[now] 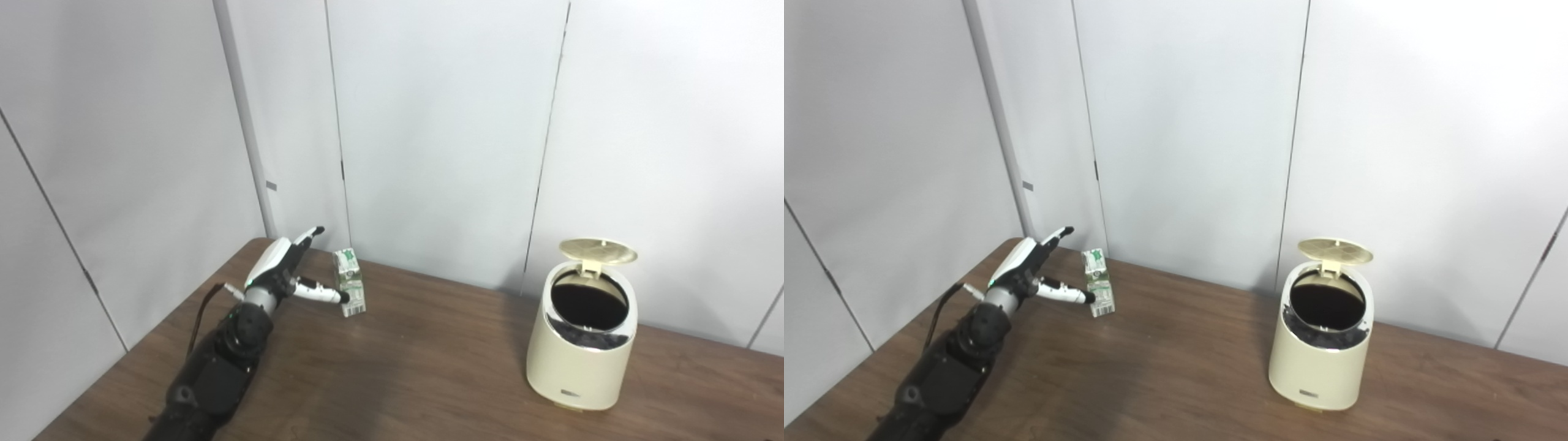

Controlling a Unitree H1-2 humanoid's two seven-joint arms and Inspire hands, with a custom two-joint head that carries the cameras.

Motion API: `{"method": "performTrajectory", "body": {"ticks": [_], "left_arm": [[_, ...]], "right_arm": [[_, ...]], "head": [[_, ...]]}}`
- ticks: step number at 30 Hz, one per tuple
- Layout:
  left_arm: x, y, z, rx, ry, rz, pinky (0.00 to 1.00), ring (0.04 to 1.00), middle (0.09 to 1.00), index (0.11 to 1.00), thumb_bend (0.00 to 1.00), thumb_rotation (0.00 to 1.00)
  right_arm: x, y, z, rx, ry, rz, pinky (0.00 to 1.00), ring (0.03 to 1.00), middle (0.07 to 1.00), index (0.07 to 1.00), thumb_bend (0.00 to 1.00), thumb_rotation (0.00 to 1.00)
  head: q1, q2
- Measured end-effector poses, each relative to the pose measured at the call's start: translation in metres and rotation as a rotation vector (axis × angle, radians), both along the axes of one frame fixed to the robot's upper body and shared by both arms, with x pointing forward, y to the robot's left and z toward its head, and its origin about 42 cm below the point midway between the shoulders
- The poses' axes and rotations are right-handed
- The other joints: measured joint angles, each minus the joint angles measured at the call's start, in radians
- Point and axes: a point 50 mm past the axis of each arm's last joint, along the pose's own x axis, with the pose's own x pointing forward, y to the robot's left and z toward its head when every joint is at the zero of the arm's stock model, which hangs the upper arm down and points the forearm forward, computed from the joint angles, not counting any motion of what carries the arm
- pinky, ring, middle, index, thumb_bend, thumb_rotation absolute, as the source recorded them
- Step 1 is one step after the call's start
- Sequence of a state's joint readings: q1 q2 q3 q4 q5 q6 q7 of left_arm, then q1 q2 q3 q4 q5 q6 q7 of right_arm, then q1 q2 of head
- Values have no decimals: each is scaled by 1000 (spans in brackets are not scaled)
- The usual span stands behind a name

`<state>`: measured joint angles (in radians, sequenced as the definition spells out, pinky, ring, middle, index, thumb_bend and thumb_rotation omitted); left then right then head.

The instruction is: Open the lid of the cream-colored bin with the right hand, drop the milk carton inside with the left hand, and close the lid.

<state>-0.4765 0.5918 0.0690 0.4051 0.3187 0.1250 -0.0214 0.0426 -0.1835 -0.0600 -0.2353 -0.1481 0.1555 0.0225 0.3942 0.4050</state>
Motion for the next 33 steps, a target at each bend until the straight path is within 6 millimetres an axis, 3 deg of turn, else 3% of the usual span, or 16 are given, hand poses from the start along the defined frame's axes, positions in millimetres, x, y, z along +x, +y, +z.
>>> {"method": "performTrajectory", "body": {"ticks": [3, 10, 20, 27, 33], "left_arm": [[5, 1, 4, -1, 27, -8, 783, 904, 966, 984, 985, 140], [18, -1, 2, 14, 110, -33, 769, 847, 922, 940, 973, 106], [43, -10, 31, 56, 184, -129, 705, 843, 900, 928, 993, 98], [52, -17, 19, 140, 284, -152, 660, 817, 884, 913, 1000, 142], [59, -25, 23, 269, 307, -164, 661, 796, 861, 880, 979, 146]], "right_arm": [[0, 0, 0, -3, 0, -2, 639, 803, 835, 878, 814, 1000], [-1, 0, 0, -2, 0, -3, 593, 795, 835, 877, 813, 1000], [-4, 2, 0, -9, -3, -5, 593, 798, 845, 883, 814, 1000], [-4, 4, 0, -5, -2, -6, 594, 795, 848, 887, 792, 1000], [-4, 4, 0, -1, -2, -7, 592, 791, 845, 885, 785, 1000]], "head": [[-3, 3], [-9, 6], [-17, 8], [-23, 9], [-25, 12]]}}
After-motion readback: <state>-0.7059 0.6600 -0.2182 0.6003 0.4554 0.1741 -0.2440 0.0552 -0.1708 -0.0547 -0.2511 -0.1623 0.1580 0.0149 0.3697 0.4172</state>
